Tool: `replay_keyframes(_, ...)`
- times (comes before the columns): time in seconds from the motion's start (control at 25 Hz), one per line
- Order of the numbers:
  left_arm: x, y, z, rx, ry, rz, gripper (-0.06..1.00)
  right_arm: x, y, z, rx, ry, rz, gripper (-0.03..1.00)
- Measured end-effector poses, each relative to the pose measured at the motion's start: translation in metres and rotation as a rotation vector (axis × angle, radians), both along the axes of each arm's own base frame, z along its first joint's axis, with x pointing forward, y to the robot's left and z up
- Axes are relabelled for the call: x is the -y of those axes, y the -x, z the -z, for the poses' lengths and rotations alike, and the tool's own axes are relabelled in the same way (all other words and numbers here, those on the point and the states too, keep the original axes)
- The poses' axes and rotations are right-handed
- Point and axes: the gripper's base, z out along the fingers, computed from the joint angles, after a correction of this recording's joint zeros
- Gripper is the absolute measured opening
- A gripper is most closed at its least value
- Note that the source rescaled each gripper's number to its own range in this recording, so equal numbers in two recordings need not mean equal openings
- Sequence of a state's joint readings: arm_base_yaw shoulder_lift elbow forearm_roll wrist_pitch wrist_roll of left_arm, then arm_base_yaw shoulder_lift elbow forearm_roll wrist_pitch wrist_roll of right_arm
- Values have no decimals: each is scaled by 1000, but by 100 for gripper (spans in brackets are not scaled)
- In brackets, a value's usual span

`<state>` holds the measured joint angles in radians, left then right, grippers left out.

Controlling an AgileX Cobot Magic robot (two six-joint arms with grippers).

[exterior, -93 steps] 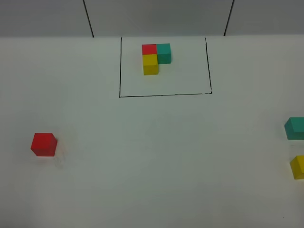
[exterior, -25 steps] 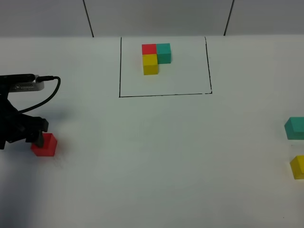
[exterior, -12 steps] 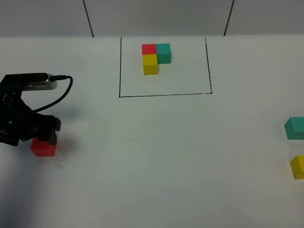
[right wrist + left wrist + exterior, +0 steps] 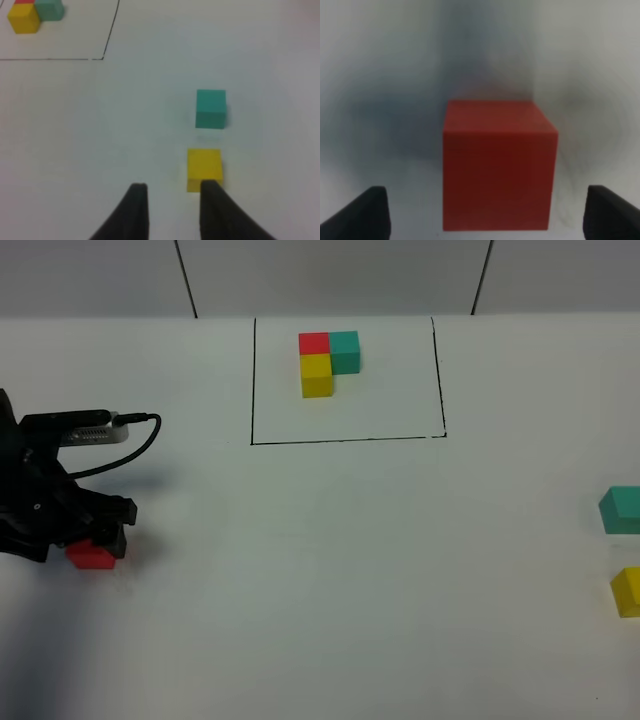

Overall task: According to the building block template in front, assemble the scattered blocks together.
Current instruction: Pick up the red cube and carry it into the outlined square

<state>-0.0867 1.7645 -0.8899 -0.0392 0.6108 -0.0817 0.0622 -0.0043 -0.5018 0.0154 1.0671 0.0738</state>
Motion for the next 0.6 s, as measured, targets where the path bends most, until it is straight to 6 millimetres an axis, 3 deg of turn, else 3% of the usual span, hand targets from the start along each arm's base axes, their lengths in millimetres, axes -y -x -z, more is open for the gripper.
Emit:
replay_keyframes(0.36, 1, -5, 17, -7, 5, -14, 77, 0, 0, 0, 0, 0, 0, 0)
replay_keyframes(0.6, 1, -6, 20, -9, 6, -17, 57, 0, 0, 0, 0, 0, 0, 0)
